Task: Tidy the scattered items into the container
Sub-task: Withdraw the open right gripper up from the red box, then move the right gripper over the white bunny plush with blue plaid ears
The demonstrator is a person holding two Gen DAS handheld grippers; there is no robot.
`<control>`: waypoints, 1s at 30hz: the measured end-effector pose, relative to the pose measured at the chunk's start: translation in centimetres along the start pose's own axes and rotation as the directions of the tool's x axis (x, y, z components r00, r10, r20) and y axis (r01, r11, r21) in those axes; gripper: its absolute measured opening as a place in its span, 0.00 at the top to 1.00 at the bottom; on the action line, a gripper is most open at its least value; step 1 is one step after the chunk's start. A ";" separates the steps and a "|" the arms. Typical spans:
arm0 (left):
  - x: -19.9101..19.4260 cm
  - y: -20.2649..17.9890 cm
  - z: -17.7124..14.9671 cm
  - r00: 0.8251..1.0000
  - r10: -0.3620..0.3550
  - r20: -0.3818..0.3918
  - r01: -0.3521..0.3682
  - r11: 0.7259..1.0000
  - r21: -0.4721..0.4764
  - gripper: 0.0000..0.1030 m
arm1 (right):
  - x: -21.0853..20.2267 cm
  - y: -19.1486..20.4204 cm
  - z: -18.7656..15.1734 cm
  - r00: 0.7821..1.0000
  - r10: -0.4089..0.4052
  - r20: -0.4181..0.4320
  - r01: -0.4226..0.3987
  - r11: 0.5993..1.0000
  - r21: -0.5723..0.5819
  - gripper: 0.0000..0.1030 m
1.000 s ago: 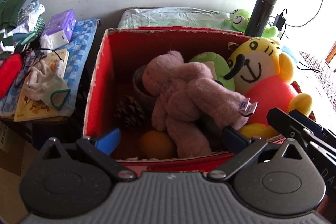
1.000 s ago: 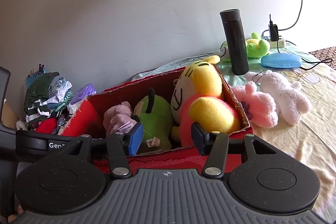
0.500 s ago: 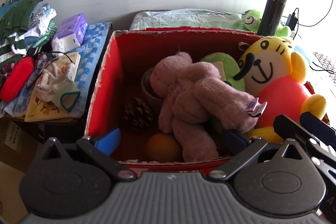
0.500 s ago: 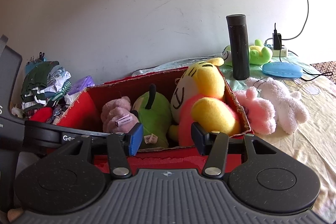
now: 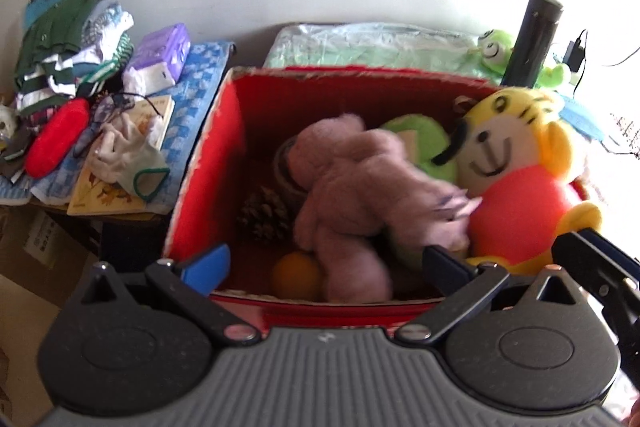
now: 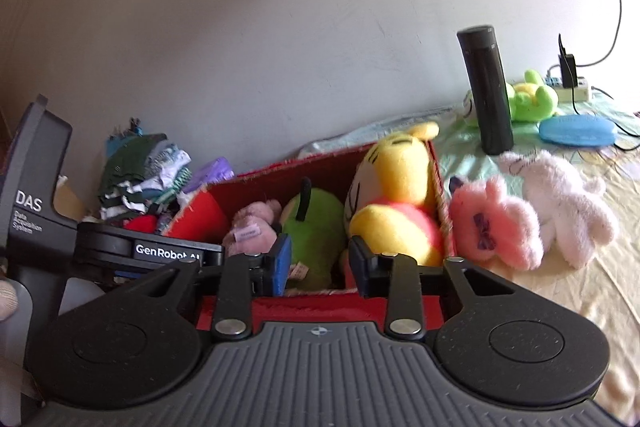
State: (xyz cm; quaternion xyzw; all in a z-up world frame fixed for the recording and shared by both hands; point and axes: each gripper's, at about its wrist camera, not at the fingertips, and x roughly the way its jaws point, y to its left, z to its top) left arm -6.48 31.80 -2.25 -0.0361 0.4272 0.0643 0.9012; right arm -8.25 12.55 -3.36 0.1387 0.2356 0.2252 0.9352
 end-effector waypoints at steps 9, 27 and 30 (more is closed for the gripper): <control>-4.4 -8.1 0.1 0.979 -0.062 0.193 0.049 0.996 0.073 0.01 | -3.6 -7.7 2.3 0.999 0.010 0.044 -0.014 0.996 0.092 0.68; 0.0 -25.1 -4.8 0.912 -0.395 0.107 0.354 0.893 0.280 0.01 | -6.0 -25.4 1.3 0.978 -0.116 -0.175 0.168 0.932 0.322 0.68; 1.7 -25.9 -4.6 0.906 -0.413 0.089 0.376 0.884 0.276 0.03 | -5.8 -27.7 1.2 0.975 -0.103 -0.198 0.173 0.910 0.377 0.69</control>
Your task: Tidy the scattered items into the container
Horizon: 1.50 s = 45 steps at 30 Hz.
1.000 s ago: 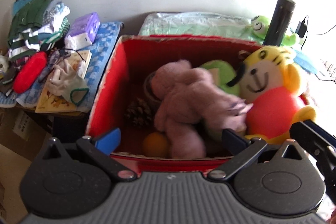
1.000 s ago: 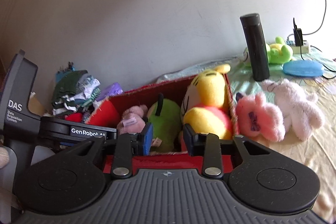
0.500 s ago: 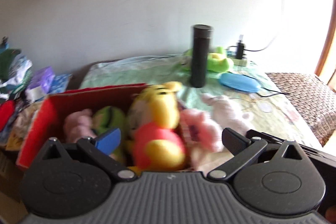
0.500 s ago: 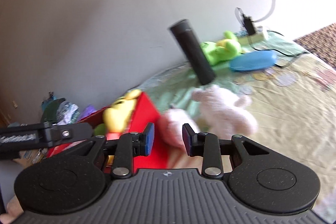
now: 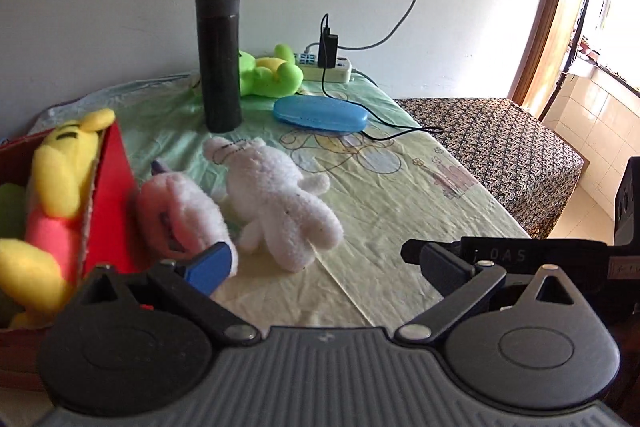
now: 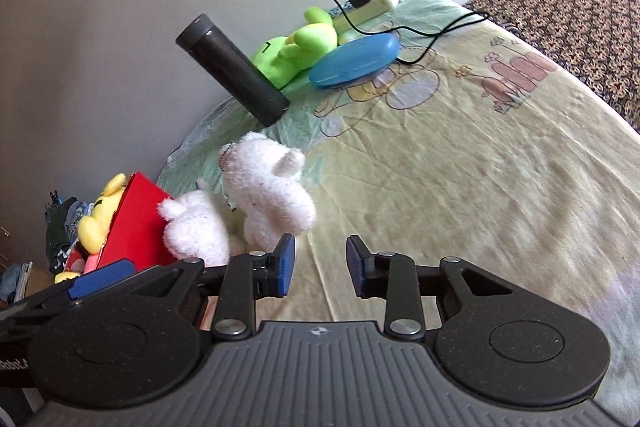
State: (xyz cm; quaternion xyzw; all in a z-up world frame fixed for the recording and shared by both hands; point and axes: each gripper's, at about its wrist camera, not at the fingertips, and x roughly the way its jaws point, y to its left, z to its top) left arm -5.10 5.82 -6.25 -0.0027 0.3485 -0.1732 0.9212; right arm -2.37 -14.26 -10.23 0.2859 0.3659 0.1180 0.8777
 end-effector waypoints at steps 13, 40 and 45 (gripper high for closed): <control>6.5 2.8 1.6 0.998 -0.040 -0.049 0.034 0.991 -0.133 0.05 | 5.8 -1.8 4.0 0.979 0.164 -0.120 -0.154 0.984 0.088 0.69; 10.0 1.6 1.5 0.981 -0.137 -0.139 0.127 0.989 -0.078 0.04 | 9.6 -2.2 5.5 0.922 0.305 -0.240 -0.274 0.949 0.154 0.99; 10.1 2.2 1.0 0.984 -0.108 -0.143 0.095 0.991 -0.092 0.04 | 8.7 -2.3 5.9 0.939 0.290 -0.184 -0.267 0.954 0.137 0.86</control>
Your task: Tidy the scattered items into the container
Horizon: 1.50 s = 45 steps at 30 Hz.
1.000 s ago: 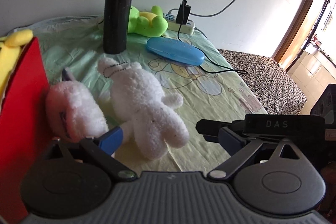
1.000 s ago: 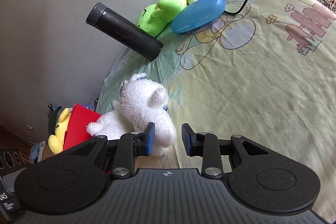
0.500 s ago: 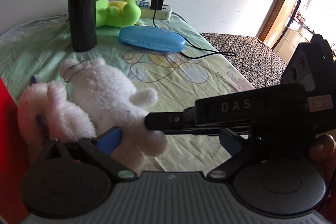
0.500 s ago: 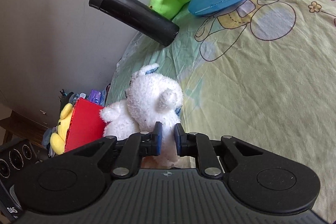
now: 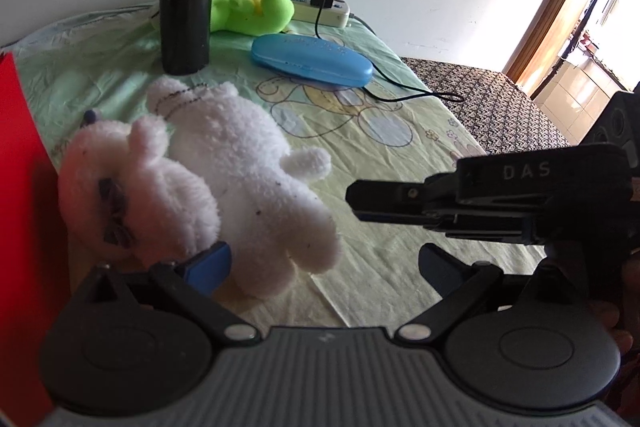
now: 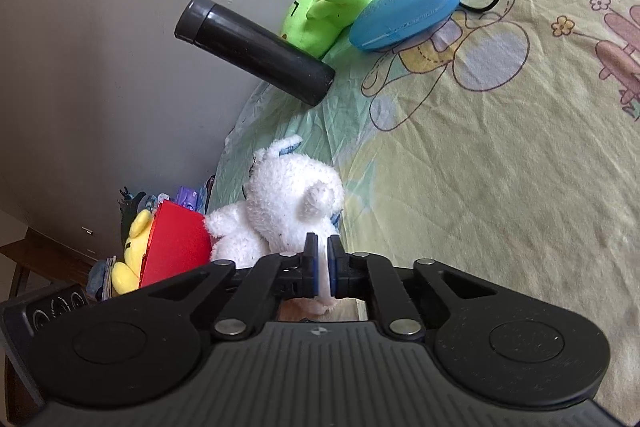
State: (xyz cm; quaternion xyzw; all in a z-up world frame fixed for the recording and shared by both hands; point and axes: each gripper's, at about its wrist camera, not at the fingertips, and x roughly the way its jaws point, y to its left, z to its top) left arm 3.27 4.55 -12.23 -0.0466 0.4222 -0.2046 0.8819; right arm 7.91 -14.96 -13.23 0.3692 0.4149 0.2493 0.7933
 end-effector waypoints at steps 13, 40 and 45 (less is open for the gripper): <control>0.9 -0.2 -0.4 1.000 -0.021 -0.018 0.021 1.000 0.013 0.04 | 2.4 0.6 0.2 0.996 0.002 -0.085 -0.006 0.999 -0.051 0.88; -6.5 -3.8 -7.0 0.974 -0.215 -0.063 0.220 0.972 0.080 0.05 | -7.0 6.2 -6.2 0.998 -0.054 0.035 0.062 0.945 -0.322 0.94; -7.9 -2.2 -7.4 0.989 -0.147 -0.029 0.148 0.989 0.026 0.05 | -8.1 1.9 -2.2 0.952 -0.188 0.242 0.189 0.982 0.021 0.87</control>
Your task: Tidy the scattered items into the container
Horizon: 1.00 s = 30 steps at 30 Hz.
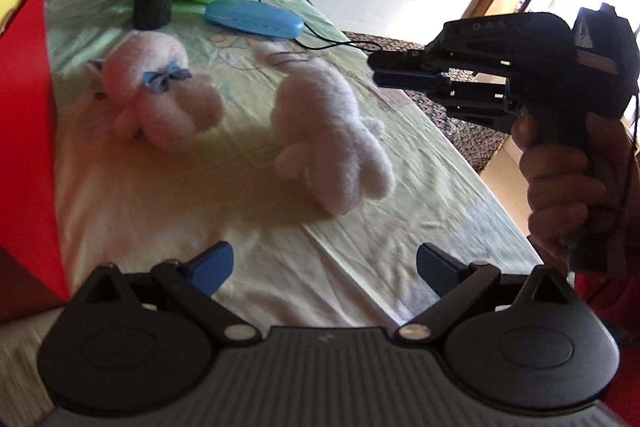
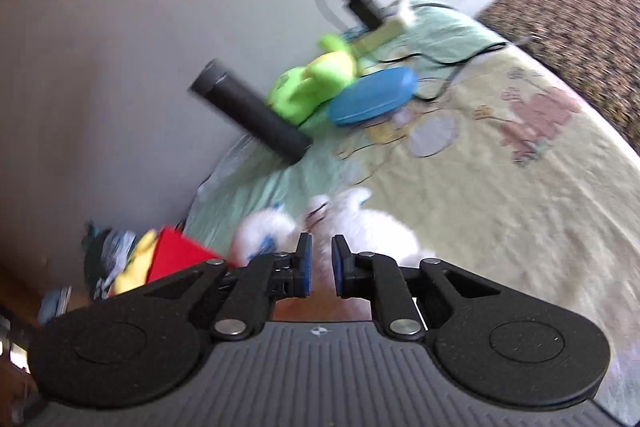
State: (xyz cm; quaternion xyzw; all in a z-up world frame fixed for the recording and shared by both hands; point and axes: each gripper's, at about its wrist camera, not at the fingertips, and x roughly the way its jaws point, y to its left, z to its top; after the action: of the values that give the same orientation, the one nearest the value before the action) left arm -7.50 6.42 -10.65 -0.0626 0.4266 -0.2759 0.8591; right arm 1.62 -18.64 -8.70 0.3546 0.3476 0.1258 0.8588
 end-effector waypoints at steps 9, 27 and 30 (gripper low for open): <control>-0.6 0.6 0.0 0.998 0.061 0.017 -0.061 0.998 -0.004 0.05 | 3.6 -2.7 0.3 0.996 -0.033 -0.079 0.045 0.986 0.159 0.84; -0.9 1.7 0.4 0.998 0.059 0.020 -0.059 0.998 -0.017 0.05 | 1.6 4.5 -2.2 0.976 0.186 -0.117 -0.193 0.980 -0.055 0.83; -0.9 1.5 0.8 0.998 0.060 0.029 -0.059 0.998 -0.010 0.05 | 1.4 1.2 -0.3 0.998 0.057 -0.026 -0.055 0.996 0.072 0.78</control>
State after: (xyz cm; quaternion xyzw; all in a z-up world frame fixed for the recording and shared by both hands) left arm -6.70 8.02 -10.06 -0.0579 0.4168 -0.2474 0.8728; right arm 2.42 -16.95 -8.70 0.3928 0.3539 0.1425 0.8368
